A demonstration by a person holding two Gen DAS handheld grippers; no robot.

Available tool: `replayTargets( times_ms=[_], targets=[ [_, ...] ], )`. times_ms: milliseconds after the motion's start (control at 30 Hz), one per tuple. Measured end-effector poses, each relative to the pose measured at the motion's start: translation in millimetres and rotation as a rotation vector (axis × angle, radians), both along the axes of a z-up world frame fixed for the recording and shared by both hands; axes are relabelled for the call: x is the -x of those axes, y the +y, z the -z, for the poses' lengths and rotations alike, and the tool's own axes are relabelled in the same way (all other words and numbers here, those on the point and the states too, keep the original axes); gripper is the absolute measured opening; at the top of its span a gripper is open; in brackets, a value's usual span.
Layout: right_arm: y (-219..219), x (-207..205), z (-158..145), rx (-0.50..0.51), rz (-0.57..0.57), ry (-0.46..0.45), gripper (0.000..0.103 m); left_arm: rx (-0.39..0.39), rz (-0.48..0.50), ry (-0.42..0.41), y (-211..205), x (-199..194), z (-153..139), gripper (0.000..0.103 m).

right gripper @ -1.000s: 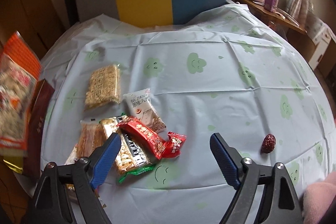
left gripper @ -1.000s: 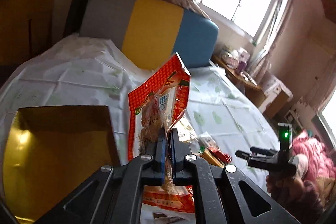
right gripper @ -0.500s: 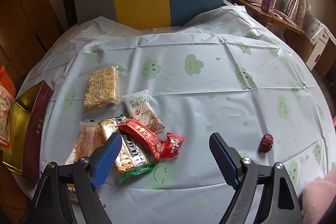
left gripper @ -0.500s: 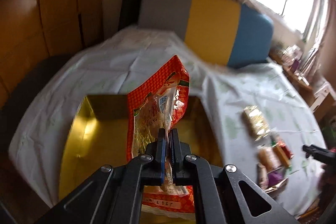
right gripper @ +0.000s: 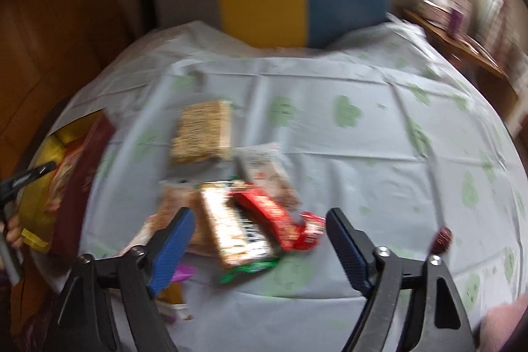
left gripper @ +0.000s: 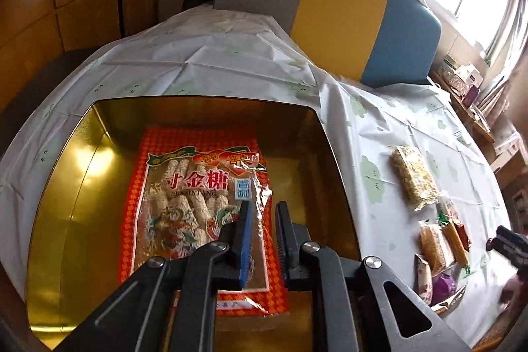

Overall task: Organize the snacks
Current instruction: 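Lift the orange bag into the gold box lid and open the left gripper, then grasp the long white-and-gold stick package with the right gripper, then carry the stick package into the gold lid and open the right gripper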

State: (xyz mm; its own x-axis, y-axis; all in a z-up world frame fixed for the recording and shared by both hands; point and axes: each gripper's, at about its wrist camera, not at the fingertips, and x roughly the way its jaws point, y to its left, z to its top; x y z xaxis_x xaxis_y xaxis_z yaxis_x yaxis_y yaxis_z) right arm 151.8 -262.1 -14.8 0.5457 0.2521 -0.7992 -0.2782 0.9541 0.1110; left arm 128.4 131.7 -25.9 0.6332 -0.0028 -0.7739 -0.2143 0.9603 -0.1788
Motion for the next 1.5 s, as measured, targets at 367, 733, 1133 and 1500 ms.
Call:
replayTargets(
  times_ms=[367,733,1133,1500],
  targets=[
    [86,51,17,0.061,-0.486,0.046,0.071,-0.014,0.039,-0.046,-21,40,-13,0.031],
    [146,93,57,0.456,-0.76,-0.005,0.071,0.018,0.091,-0.034,-34,64,-13,0.032],
    [149,95,57,0.425,-0.755,0.006,0.029,-0.005,0.283,-0.079,-60,97,-15,0.032],
    [130,90,19,0.136,-0.657,0.081,0.024,0.017,0.544,-0.051,-98,123,1,0.032]
  ],
)
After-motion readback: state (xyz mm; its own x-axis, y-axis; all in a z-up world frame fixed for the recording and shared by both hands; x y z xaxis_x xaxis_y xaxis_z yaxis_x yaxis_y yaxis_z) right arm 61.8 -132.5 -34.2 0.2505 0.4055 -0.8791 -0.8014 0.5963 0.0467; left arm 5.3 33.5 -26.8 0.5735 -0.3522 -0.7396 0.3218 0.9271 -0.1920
